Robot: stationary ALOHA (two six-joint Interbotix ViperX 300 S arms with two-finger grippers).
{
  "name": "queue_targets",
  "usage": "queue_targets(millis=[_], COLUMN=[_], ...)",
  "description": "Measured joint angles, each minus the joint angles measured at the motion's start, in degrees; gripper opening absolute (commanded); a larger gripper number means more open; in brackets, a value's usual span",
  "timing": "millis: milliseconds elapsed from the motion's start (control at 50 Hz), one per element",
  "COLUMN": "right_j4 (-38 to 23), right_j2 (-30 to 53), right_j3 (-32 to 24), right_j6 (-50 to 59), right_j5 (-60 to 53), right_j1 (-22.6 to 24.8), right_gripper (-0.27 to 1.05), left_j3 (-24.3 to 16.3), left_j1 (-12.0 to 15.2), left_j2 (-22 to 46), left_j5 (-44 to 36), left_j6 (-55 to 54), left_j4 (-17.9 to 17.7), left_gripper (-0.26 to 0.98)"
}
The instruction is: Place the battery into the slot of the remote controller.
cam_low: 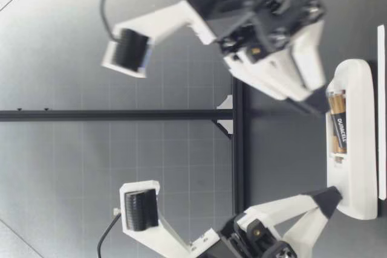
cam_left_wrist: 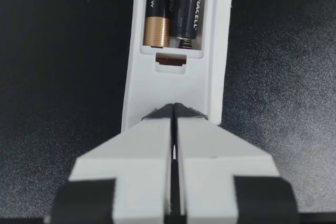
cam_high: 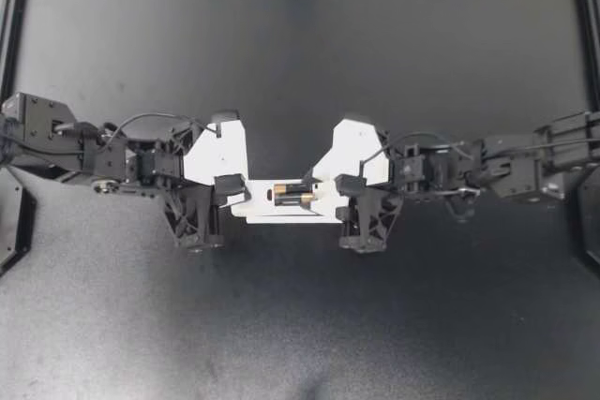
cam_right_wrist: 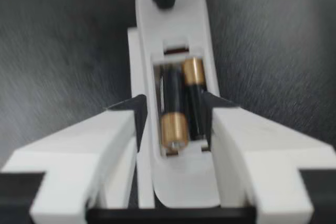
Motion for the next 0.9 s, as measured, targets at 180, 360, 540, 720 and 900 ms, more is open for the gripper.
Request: queue_targets(millis=[180,360,540,720,900], right_j4=[9.8,11.6,11.6,11.6,11.7], right_j2=[-4.5,-6.9,-7.5,-6.5,-3.4], right_j3=[1.4,3.0,3.1,2.7,1.4], right_j6=[17.5,39.6,53.7,59.9,64.5], right_j5=[0.8,5.5,7.9,9.0,9.1], right_j1=[0.0,0.1,1.1,1.1,1.2], right_gripper=[0.41,0.24,0.03,-0.12,-0.14], left_j3=[0.2,0.1,0.2,0.1,0.1], left_j1=[0.0,0.0,0.0,0.0,0.1], left_j2=[0.0,-0.1,-0.1,-0.1,-0.2], left_j5=[0.0,0.3,0.4,0.5,0.5], left_j6=[-0.2,-0.4,-0.4,-0.4,-0.4], left_j4=[-0.2,-0.9,-1.4,-1.5,-1.5], left_gripper=[-0.18,-0.18,-0.18,-0.18,-0.18])
